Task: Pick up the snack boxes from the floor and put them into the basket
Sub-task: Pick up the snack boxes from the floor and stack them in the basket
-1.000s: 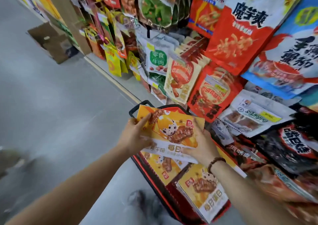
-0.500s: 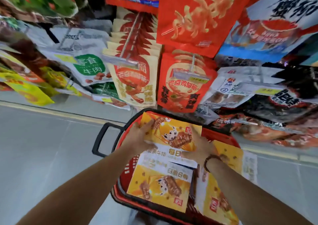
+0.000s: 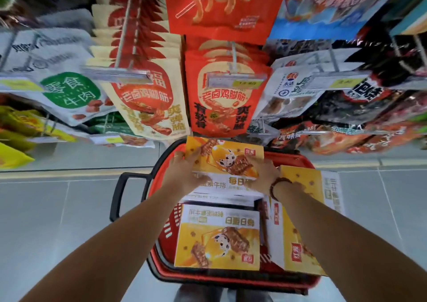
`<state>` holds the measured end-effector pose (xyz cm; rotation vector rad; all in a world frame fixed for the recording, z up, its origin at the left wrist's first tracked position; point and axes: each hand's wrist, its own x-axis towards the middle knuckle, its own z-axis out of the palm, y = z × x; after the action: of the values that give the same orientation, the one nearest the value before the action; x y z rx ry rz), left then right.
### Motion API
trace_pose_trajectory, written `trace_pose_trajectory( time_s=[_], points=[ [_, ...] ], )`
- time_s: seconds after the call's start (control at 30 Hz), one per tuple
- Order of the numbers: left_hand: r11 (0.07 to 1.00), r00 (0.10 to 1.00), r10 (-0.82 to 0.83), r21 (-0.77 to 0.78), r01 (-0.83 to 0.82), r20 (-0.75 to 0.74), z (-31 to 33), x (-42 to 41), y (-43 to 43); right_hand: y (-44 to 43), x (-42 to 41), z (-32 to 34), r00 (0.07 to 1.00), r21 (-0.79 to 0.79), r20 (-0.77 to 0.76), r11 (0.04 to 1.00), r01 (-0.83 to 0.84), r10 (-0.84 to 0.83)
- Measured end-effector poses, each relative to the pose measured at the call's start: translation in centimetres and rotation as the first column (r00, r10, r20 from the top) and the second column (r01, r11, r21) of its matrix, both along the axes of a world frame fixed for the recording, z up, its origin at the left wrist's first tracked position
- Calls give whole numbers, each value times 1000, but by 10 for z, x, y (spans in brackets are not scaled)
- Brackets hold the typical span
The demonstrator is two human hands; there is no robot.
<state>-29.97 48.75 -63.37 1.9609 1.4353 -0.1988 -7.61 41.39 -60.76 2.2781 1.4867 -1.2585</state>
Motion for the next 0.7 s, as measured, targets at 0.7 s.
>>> trace_pose_trajectory(
  time_s=[0.7],
  points=[
    [795,703,-592,431,428,394,296,172,-138,-259,125,266,821,709,-149,519,477,-551]
  ],
)
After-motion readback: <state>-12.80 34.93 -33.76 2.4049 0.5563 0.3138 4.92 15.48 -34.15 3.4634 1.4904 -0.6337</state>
